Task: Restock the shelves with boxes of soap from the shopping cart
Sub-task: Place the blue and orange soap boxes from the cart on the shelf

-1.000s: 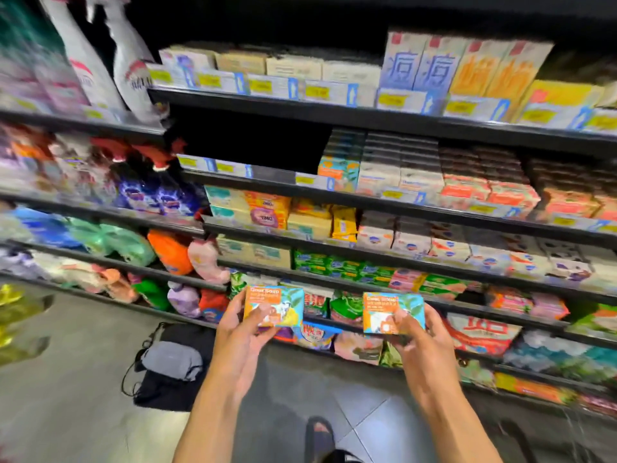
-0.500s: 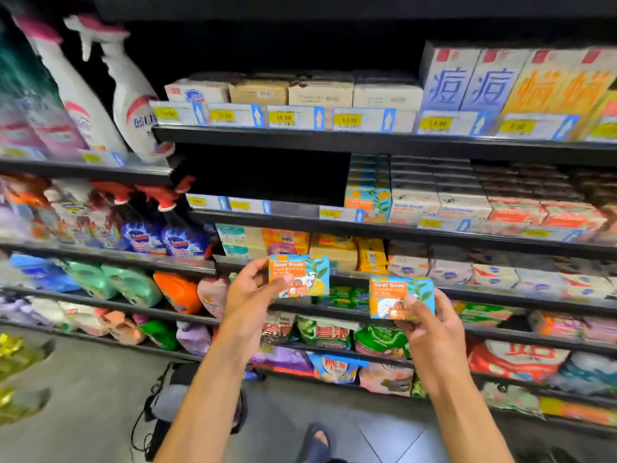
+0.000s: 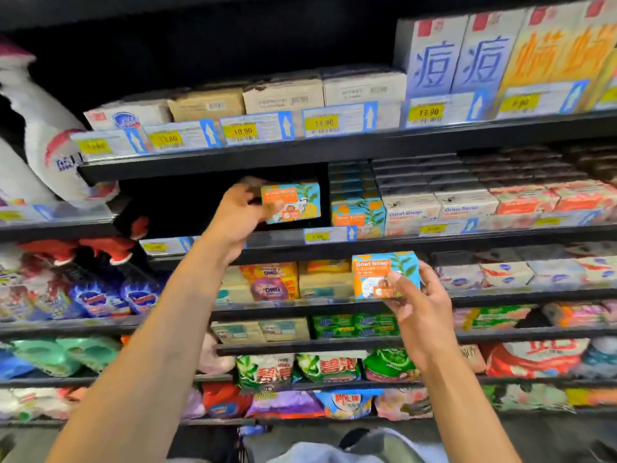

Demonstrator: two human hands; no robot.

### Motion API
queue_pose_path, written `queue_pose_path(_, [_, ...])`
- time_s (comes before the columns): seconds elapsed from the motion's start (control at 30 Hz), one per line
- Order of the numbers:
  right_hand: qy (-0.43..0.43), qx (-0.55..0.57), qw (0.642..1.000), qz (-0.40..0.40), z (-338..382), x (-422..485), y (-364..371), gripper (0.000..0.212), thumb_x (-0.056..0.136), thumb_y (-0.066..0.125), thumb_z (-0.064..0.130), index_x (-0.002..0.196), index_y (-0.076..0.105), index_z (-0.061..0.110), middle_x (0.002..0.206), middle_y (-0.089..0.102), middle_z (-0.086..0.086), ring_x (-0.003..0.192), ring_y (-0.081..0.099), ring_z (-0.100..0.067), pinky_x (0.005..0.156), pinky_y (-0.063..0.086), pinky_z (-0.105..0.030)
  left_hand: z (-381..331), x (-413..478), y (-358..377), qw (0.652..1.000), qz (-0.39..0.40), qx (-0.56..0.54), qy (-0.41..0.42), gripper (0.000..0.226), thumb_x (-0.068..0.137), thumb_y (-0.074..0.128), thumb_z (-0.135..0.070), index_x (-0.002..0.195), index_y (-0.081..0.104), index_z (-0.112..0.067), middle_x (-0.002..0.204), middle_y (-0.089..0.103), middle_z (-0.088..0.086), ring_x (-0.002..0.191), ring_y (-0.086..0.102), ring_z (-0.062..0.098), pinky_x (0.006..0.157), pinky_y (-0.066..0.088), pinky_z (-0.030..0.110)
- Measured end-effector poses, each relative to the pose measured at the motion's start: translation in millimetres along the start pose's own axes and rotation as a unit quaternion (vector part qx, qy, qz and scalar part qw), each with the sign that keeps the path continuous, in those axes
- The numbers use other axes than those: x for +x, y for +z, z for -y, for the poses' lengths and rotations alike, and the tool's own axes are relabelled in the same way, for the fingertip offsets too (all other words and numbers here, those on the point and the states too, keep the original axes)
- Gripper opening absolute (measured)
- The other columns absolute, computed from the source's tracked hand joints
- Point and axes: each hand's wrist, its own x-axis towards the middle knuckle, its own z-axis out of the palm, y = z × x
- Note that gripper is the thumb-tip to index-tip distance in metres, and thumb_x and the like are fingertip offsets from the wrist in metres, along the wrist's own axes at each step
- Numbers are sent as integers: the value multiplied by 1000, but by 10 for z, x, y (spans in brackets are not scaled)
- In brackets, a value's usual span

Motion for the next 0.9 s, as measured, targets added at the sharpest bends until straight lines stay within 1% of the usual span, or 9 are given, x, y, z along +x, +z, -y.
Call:
queue_pose_path(0.07, [-7,2,1000,2,-42,75,-10,60,72,80,24,127,59,11,109,75,-9,97,72,-21,86,53,-36,18,289,22,1000,-3,19,11,35,81,76,5,98,60,-20,98,70,2,91,68,14,83,55,24])
queue_pose_path(0.2, [-21,-2,1000,-6,-116,203,-68,52,75,77,22,123,60,16,105,76,-5,94,73,-19,84,54,-35,67,738,174,999,13,43,-1,34,81,75,8,90,62,-22,83,69,-7,77,65,4,70,54,20])
queue_pose_path(0.27, [-31,-2,999,-12,-140,251,-96,50,75,77,21,122,60,15,103,77,-4,93,73,-19,85,55,-36,97,938,249,998,19,53,-23,34,83,73,9,92,60,-21,84,64,-6,82,63,8,64,54,16])
queue_pose_path(0.4, [-57,-7,998,-21,-164,315,-151,48,75,77,22,119,62,12,98,75,-5,87,72,-19,82,56,-37,223,1261,324,997,28,58,-50,39,85,71,10,109,58,-18,92,61,-1,106,59,20,77,54,23])
queue_pose_path(0.5, [-58,-14,998,-20,-167,332,-191,51,74,78,24,121,61,11,102,75,-7,92,72,-22,82,56,-36,312,1409,333,996,18,67,-61,53,84,71,11,132,54,-6,111,59,7,108,58,21,88,53,32])
queue_pose_path(0.63, [-58,-25,998,-19,-182,341,-227,53,73,79,26,122,61,13,105,76,-8,95,73,-23,81,55,-36,384,1543,328,995,23,69,-73,40,85,69,12,110,57,-16,98,61,1,109,57,22,78,54,27])
queue_pose_path(0.73, [-62,-30,997,-18,-177,345,-223,50,75,78,23,122,62,15,106,77,-7,94,74,-22,81,54,-37,438,1603,332,995,32,67,-70,48,85,68,14,125,55,-9,93,60,-1,111,57,22,89,51,32])
queue_pose_path(0.83, [-65,-28,997,-13,-164,338,-208,50,77,78,19,125,63,15,109,77,-9,97,74,-23,84,56,-36,458,1623,355,995,37,69,-61,57,84,68,14,136,51,-3,112,60,9,123,58,29,92,49,32])
queue_pose_path(0.9, [-63,-28,998,-4,-159,339,-197,50,78,78,17,125,63,15,111,76,-9,100,73,-22,83,56,-32,463,1629,376,994,25,92,-51,58,83,71,12,136,52,-1,120,62,14,122,59,29,91,48,30])
